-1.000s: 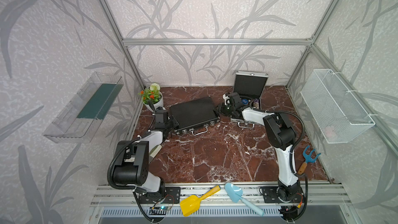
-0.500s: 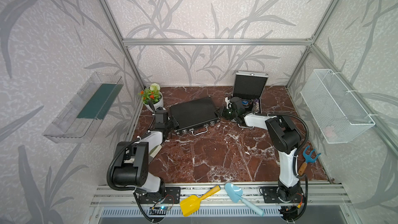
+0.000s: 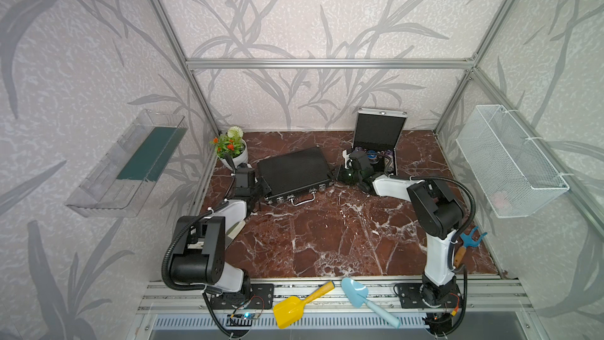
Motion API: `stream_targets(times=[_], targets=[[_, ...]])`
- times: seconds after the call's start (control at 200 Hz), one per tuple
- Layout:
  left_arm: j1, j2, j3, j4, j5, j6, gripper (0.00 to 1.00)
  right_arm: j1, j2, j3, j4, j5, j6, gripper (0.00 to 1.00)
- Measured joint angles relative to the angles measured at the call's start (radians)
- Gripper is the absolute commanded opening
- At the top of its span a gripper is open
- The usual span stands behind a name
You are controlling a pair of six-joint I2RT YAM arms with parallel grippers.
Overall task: Open the poker set cases
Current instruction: Adjust the poker set case at the center of the board.
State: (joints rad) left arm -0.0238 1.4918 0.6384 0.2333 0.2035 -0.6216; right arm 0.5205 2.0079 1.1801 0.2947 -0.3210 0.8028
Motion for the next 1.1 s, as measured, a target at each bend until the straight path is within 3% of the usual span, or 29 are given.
stream_targets(times=[0.34, 0.67, 1.1], targets=[[-0.008, -0.033, -0.006, -0.061, 0.011, -0.002, 0.34, 0.011, 0.002, 0.037, -0.08, 0.005, -0.116, 0.45], [-0.008, -0.049, -0.013, -0.081, 0.028, -0.01, 0.35, 0.012, 0.002, 0.025, -0.064, 0.005, -0.146, 0.37], [-0.008, -0.068, -0.021, -0.105, 0.034, -0.009, 0.35, 0.018, -0.052, -0.056, -0.019, -0.003, -0.111, 0.34]])
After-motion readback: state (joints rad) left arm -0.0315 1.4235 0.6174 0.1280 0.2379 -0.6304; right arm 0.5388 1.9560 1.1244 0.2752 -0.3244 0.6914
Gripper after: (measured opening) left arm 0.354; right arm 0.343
